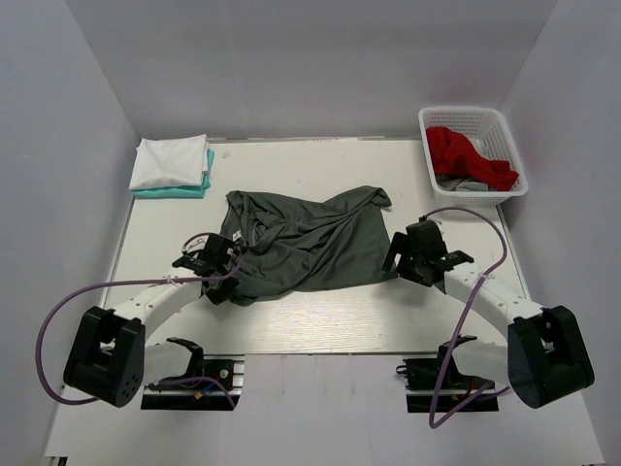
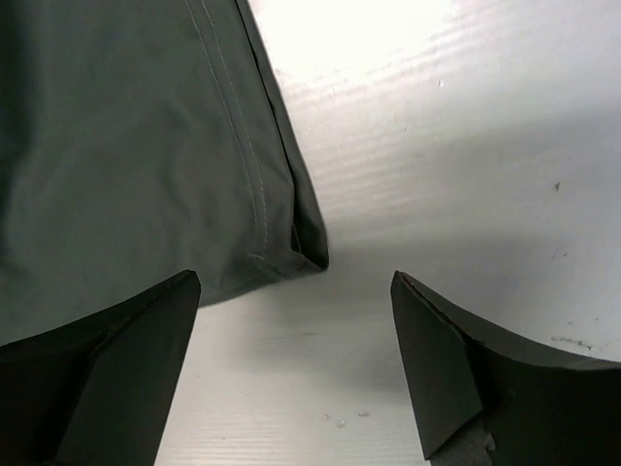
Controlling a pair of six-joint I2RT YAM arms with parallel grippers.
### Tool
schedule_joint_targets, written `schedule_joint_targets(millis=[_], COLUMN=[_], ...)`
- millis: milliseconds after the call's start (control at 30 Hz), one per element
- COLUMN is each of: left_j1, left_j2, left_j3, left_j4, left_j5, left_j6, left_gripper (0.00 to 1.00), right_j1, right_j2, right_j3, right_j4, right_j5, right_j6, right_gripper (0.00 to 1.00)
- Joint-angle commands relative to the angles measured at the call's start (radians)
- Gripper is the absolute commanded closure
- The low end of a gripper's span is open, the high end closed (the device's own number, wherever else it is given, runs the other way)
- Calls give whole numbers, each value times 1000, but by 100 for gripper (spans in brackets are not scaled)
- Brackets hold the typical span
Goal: Fold and stack the t-shirts
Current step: Flatten out the tshirt
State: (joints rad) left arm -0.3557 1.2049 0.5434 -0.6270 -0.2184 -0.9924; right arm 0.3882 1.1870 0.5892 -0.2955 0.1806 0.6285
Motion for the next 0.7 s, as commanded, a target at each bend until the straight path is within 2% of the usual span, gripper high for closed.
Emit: schedule_joint_targets(millis=[0,167,300,333,367,400,433,467,633,667], left_j1=[-3,-3,-3,-3,-3,-3,-3,-3,-3,-3], left_j2=[47,-51,-136,-145,-154,-165,-165,-165,-185,-198], left_j3=[-45,-54,-63,-63,-63,-63,-54,-54,-34,-20], left_j4=[-5,-16,-16,-16,-16,-26,-39,-39,-48,-48], left_j5=[-38,-38,-27,-27,-27,-27,-27,-27,-6,-6], left_j6=[12,12,31,31,31,31,31,31,60,60], left_gripper=[100,100,100,100,100,100,100,100,100,100], right_j1=[3,5,6,9,8,9,5,6,5,5], right_j2=[-13,42,103,120,129,140,143,137,63,6], right_j3=[-29,-48,-40,-32,-26,-25,-22,-23,-19,-17], right_j4=[21,55,104,105,105,105,107,107,95,91], right_j5=[-56,-67,-55,-59,-66,-90,-99,-136,-164,-142], right_j6=[2,14,30,36,37,39,42,45,51,43], right_gripper=[16,21,33,43,47,59,74,100,100,100])
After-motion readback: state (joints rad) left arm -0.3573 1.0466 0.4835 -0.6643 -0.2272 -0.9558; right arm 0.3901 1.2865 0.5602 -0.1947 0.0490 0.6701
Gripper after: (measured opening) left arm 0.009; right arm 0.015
